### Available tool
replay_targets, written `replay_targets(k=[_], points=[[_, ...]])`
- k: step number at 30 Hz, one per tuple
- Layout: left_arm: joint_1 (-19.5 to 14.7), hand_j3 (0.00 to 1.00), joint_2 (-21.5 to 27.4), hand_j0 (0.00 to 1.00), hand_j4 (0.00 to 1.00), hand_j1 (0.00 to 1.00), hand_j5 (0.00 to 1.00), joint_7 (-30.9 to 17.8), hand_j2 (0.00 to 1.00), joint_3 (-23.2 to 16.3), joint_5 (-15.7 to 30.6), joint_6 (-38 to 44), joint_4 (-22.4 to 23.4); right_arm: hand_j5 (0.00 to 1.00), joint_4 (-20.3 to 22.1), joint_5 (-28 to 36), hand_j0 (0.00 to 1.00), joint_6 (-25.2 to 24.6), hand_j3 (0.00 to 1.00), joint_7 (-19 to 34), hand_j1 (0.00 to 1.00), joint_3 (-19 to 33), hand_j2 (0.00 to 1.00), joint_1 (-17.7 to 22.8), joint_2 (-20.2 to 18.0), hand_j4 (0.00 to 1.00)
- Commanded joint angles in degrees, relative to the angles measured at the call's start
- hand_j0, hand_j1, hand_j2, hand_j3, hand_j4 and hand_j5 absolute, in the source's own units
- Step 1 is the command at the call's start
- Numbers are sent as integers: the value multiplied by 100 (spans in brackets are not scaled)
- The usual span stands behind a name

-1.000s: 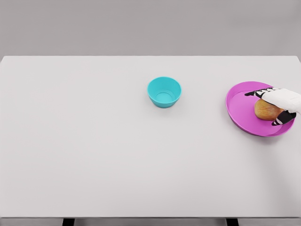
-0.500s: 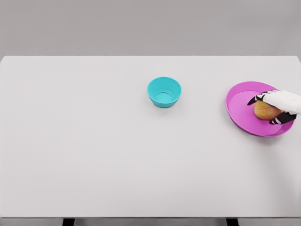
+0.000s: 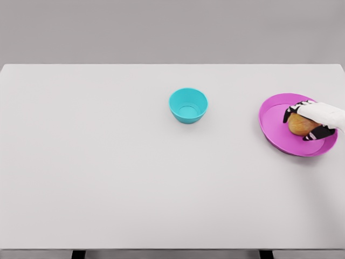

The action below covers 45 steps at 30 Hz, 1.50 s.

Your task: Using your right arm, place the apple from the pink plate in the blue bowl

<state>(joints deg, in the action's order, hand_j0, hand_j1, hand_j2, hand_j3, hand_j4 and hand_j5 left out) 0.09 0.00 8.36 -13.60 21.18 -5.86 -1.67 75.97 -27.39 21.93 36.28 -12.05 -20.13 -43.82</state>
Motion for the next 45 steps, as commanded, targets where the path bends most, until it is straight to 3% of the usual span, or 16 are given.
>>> replay_targets(k=[1,13,20,31,45], points=[[0,100,0,100,100,100,100,-2,100,-2,0,-3,0,49,-30,-276,49,180,49,-128,49,-78,49,-8,101,49],[0,100,0,100,100,100,100,-2,100,-2,0,-3,0,48,269,-276,48,136,48,-128,48,-78,48,-501,409,48],[0,100,0,100,100,100,100,-2,100,-2,0,-3,0,48,348,-293,48,119,48,-128,48,-131,48,-808,848,48],[0,100,0,100,100,100,100,-2,100,-2,0,6,0,47,532,-434,47,-101,47,-128,47,-614,47,-1274,1437,47],[0,100,0,100,100,100,100,-2,100,-2,0,-3,0,47,260,-856,47,-374,47,-128,47,-1168,47,-1863,2193,47]])
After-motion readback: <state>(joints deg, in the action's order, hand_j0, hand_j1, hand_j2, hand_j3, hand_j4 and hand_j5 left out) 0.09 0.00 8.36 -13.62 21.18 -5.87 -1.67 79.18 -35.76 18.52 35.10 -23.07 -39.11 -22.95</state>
